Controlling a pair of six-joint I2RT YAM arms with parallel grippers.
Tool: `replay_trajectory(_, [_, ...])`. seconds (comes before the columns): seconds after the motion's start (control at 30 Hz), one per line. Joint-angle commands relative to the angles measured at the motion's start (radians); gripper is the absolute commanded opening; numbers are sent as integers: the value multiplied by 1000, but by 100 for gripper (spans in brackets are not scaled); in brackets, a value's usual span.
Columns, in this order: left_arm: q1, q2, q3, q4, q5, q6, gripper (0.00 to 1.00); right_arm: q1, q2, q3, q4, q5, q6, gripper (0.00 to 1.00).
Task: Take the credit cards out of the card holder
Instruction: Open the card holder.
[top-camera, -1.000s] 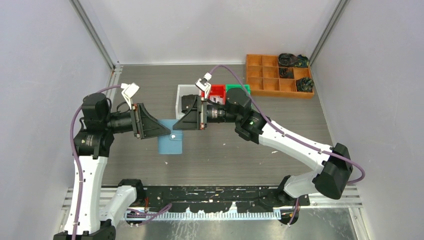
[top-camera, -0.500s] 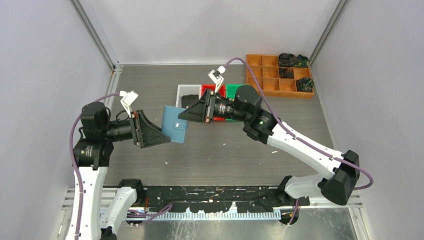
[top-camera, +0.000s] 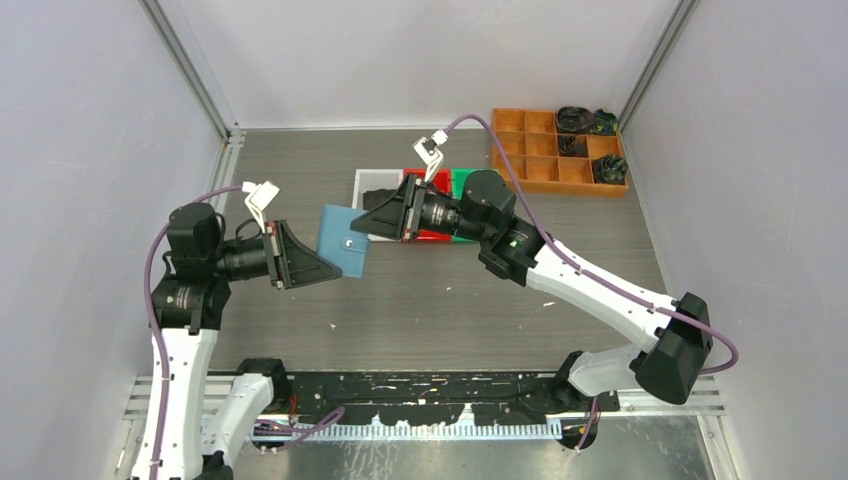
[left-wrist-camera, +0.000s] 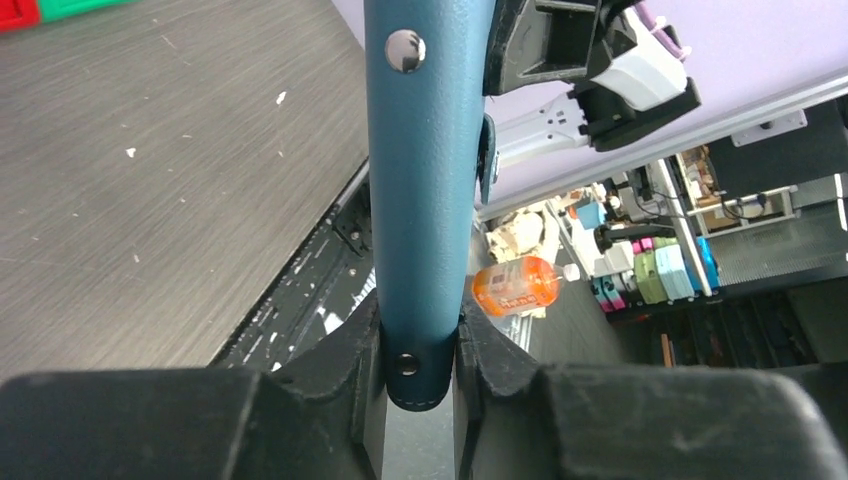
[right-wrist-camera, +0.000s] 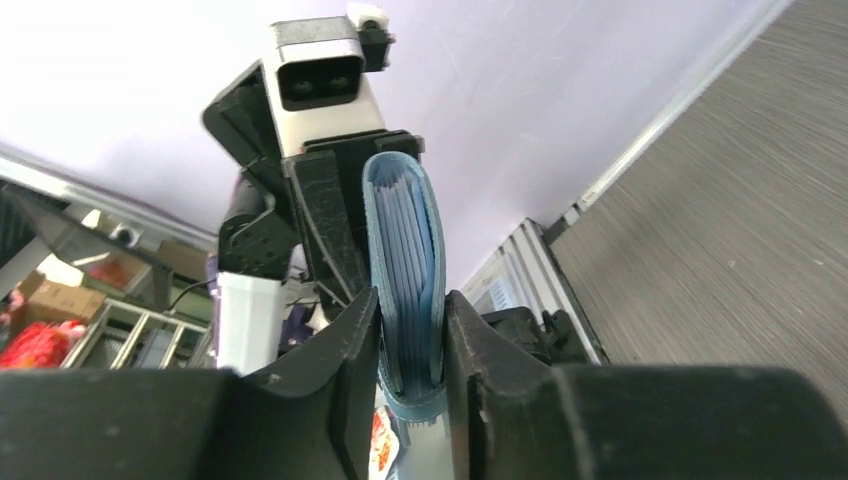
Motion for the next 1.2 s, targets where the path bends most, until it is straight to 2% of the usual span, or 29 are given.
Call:
replay_trajectory(0.0, [6, 17, 39, -64, -123, 157, 12, 12, 1, 71, -131, 122, -54, 35])
replay_trajectory(0.07, [6, 12, 51, -112, -253, 259, 5, 12, 19, 133, -329, 242, -83, 60])
replay_trajectory(0.1, [6, 5, 52, -122, -331, 303, 1, 12, 27, 168, -420, 311, -89, 65])
replay_trajectory(0.2, [6, -37, 16, -102, -539, 423, 0, 40, 27, 228, -587, 503, -98, 74])
replay_trajectory(0.3, [6, -77, -31, -65, -642, 493, 0, 127, 18, 239, -604, 635, -130, 74])
replay_trajectory(0.4, [5, -101, -60, -51, -647, 522, 0, 179, 61, 298, -647, 695, -135, 73])
replay_trajectory(0.8, [5, -162, -101, 3, -661, 526, 0, 270, 307, 569, -750, 756, -88, 61])
replay_trajectory(1.17, [5, -167, -109, 7, -623, 529, 0, 285, 385, 655, -773, 785, -99, 54])
